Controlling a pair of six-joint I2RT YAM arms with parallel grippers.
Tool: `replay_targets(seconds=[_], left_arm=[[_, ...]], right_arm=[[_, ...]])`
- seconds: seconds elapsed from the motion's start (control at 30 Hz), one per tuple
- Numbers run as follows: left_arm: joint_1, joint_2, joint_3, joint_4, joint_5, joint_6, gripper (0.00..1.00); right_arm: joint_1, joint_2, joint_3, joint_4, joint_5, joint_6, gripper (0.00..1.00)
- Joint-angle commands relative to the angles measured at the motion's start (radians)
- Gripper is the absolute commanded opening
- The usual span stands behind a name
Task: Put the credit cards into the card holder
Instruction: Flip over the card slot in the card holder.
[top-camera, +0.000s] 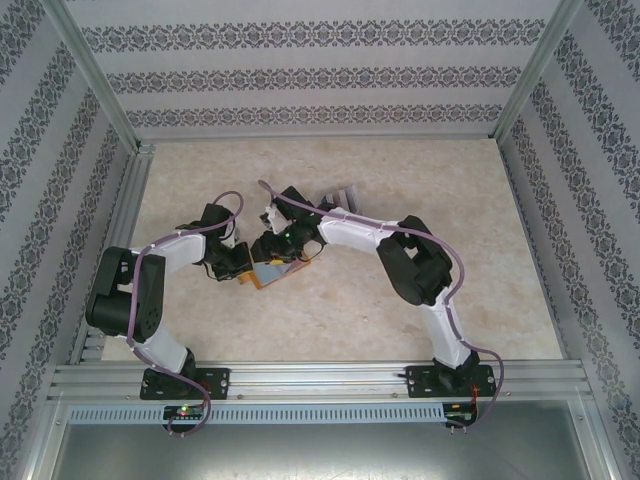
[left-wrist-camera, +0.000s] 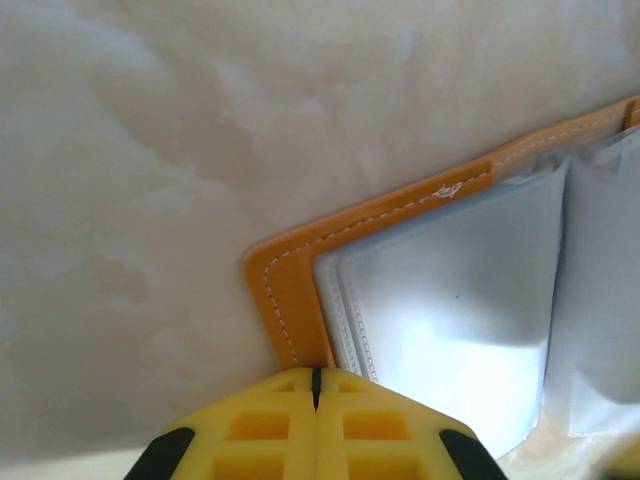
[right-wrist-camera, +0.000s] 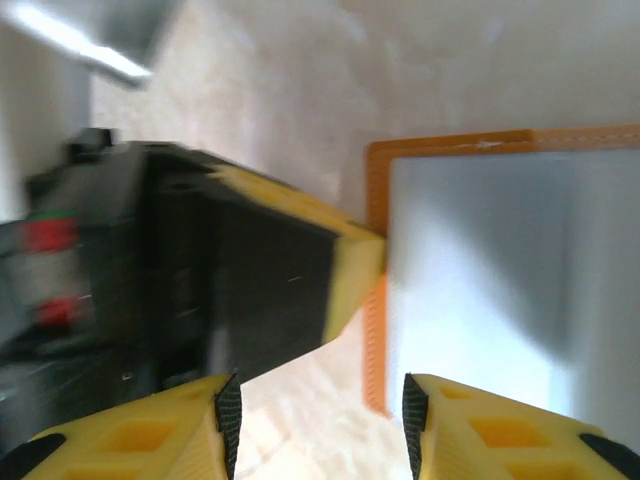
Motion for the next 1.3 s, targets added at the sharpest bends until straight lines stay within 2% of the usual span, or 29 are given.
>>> replay_targets(seconds=[0.0,0.13,0.27,0.47,0.8,1.1,1.27], left_arm=[[-0.009,0.088,-0.035,0.045,-0.059,-0.004,0.0],[-0.009,0.085,-0.035,0.042,-0.061,-0.003,0.0],[-0.01,0.085,-0.032,0.039,-0.062,-0.001,0.0],[-0.01,0.085,-0.031,0.035,-0.063,0.0,0.0],[-0.009,0.084,-0.023,0.032,-0.064,0.0,0.0],[-0.01,0.095,-0.024,0.051,-0.051,-0.007,0.0],[-0.01,0.088,-0.024,0.053,-0.05,-0.007,0.0]], right_arm=[[-0.034,-0.145,-0.043,0.072,-0.044,0.025,0.49],[-0.094,-0.189,-0.13,0.002,0.143,-0.02,0.49],[-0.127,-0.144,-0.167,-0.026,0.221,-0.053,0.49],[-0.103,-0.067,-0.138,-0.023,0.216,-0.054,0.49],[-0.068,0.028,-0.054,-0.119,0.252,-0.099,0.49],[-0.015,0.088,0.02,-0.043,0.111,-0.027,0.49],[-0.005,0.08,0.031,-0.02,0.076,-0.007,0.49]])
